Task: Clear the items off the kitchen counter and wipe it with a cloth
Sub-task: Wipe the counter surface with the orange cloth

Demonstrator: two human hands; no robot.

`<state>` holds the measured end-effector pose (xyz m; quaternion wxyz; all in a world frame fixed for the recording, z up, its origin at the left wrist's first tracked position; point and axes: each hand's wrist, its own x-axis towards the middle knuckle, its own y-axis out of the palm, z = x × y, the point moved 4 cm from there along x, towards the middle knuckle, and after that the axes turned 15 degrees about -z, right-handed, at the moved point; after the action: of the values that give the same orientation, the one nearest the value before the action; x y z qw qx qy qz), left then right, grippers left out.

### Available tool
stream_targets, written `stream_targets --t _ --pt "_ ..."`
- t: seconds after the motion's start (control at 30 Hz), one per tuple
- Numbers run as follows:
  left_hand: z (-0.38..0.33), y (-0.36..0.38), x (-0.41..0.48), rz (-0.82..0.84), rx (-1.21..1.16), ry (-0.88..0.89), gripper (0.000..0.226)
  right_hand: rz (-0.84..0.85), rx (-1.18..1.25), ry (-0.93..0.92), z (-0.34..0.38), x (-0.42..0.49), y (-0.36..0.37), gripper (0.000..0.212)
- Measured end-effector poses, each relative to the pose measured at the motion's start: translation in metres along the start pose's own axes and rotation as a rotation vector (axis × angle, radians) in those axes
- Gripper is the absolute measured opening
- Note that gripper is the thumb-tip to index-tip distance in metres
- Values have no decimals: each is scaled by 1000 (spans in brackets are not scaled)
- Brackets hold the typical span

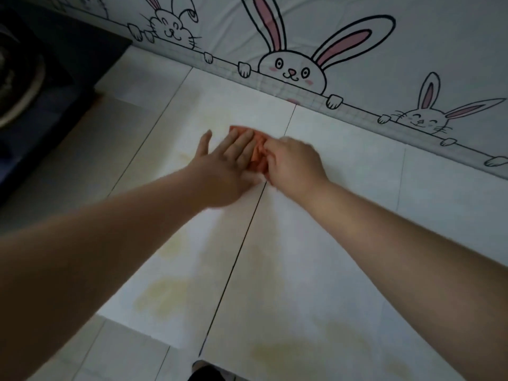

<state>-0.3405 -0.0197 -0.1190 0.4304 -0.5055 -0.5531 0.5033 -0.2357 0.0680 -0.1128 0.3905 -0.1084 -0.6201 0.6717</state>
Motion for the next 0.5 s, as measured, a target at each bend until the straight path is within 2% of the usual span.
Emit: stream_targets --t 0.1,0.23,0.3,0.4,0.5 --pt "-11 2 -75 -66 79 103 78 -54 131 -98 34 -61 -22 21" --pt "-11 11 -130 23 88 112 69 -8 168 -200 60 -104 -31 25" --pt "-7 9 -128 9 85 119 67 3 159 -231 59 -103 -27 30" --pt "4 10 -101 21 90 86 69 40 112 -258 44 -74 -16 25" --pt "16 5 -52 -25 136 31 72 50 34 -201 23 -21 -3 21"
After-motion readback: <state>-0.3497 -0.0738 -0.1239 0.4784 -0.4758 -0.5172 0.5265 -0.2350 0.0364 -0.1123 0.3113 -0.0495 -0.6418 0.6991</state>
